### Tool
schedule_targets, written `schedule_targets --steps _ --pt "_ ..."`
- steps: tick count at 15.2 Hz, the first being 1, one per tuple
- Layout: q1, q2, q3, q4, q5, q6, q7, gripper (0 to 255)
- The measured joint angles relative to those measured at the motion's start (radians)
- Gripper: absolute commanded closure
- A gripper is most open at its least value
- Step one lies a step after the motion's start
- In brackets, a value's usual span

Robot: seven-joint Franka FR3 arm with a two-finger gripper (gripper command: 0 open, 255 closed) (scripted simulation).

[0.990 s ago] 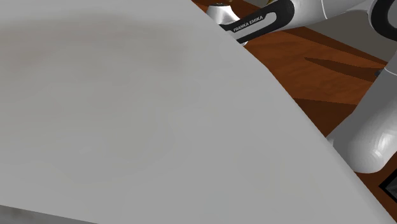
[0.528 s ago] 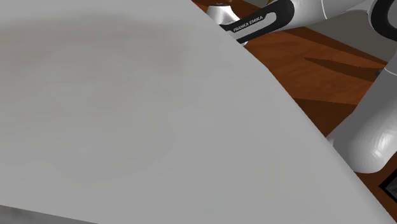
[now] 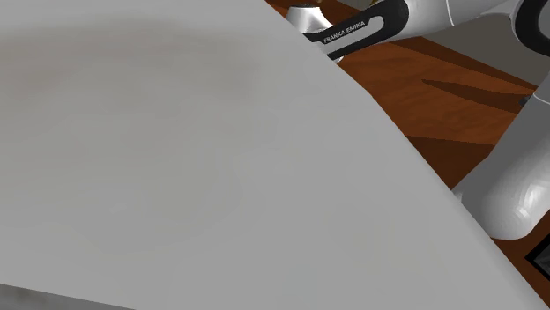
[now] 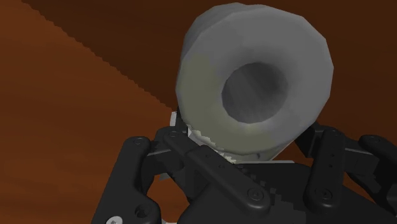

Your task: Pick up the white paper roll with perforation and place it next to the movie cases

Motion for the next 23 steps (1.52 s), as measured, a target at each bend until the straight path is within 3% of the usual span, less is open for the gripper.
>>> schedule_targets --steps 23 --pt "-0.004 -0.113 0.003 0.168 0.02 -0.28 -0.014 255"
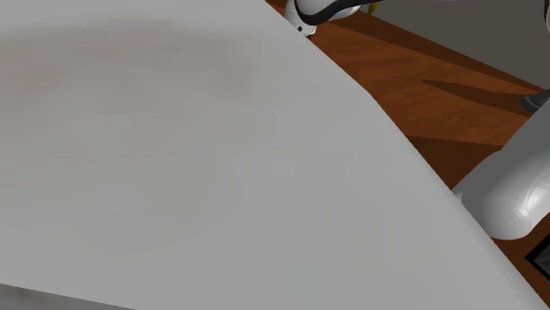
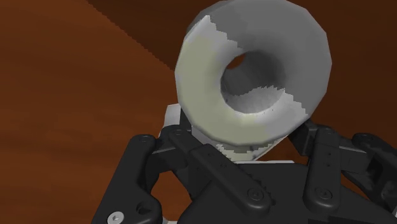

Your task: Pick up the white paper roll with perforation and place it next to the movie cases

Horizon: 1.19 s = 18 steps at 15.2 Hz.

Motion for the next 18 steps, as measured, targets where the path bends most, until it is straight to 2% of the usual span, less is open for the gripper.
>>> schedule_targets --steps 18 --pt "0.0 -0.02 0.001 0.22 0.003 -0.239 -0.002 255"
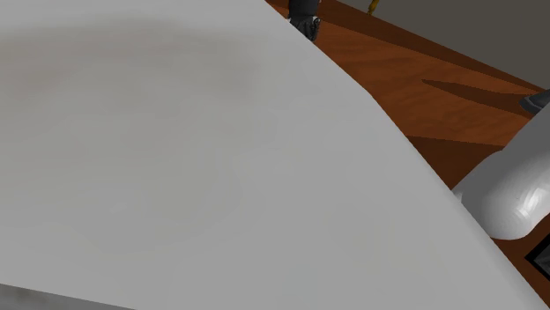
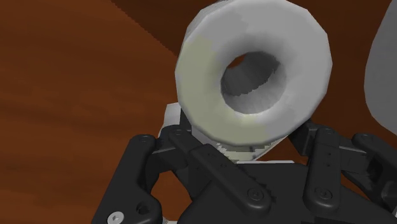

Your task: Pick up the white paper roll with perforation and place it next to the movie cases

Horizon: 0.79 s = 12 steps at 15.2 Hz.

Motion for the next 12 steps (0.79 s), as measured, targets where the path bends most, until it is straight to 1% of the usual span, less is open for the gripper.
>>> schedule_targets --steps 10,12 --pt "0.002 0.027 0.001 0.166 -0.004 -0.139 0.002 255" --pt "0.006 -0.025 0.005 0.114 0.003 -0.14 0.011 255"
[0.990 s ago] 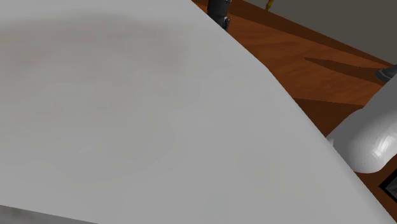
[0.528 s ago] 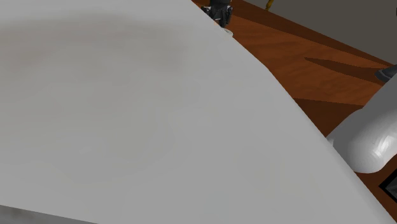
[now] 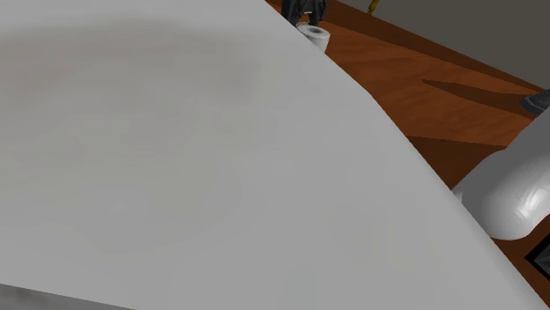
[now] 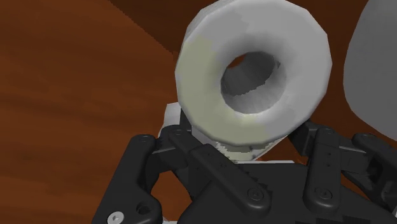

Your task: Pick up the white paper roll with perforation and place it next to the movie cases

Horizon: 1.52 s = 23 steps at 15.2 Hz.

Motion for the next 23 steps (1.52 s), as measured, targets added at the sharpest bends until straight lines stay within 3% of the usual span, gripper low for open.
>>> schedule_targets --steps 11,23 --pt "0.055 -0.382 0.053 -0.408 0.066 0.032 0.093 255" --pt "0.149 -0.752 0.139 -0.678 0.179 -0.054 0.23 255"
